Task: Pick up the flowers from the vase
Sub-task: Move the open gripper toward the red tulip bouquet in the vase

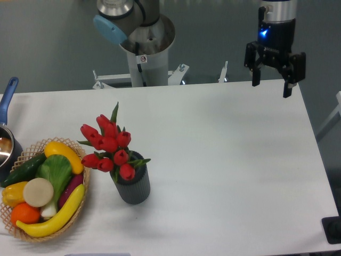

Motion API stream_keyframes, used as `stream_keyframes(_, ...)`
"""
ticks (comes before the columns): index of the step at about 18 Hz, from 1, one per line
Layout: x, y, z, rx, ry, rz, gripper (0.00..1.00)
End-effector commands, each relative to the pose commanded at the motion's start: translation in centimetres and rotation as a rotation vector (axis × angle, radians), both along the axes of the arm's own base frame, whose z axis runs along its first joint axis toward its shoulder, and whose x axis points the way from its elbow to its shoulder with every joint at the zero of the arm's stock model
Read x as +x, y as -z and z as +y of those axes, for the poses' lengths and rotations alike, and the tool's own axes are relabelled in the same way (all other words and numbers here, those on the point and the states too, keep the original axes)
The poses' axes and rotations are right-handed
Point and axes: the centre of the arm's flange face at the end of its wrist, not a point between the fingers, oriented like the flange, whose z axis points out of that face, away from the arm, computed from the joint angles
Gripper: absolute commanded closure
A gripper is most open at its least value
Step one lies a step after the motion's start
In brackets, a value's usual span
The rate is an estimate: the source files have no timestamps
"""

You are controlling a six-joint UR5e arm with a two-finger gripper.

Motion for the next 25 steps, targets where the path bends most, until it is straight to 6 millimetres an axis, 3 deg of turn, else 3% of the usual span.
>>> stream_keyframes(4, 0.5, 0.7, 0.0, 0.02, -0.06, -0.048, 0.0)
stream_keyframes(9, 1.4, 2.0, 1.6, 0.059, -0.176, -0.148, 0.0)
stream_keyframes(15, 3.2, 4.7, 2.9, 0.095, -0.204, -0.254, 0.0)
stream_keyframes(21, 4.7, 5.7, 4.8, 0.234, -0.232, -0.401, 0.0)
stream_keyframes(25, 5.9, 6.7, 6.6, 0.228, -0.19, -0.426, 0.0)
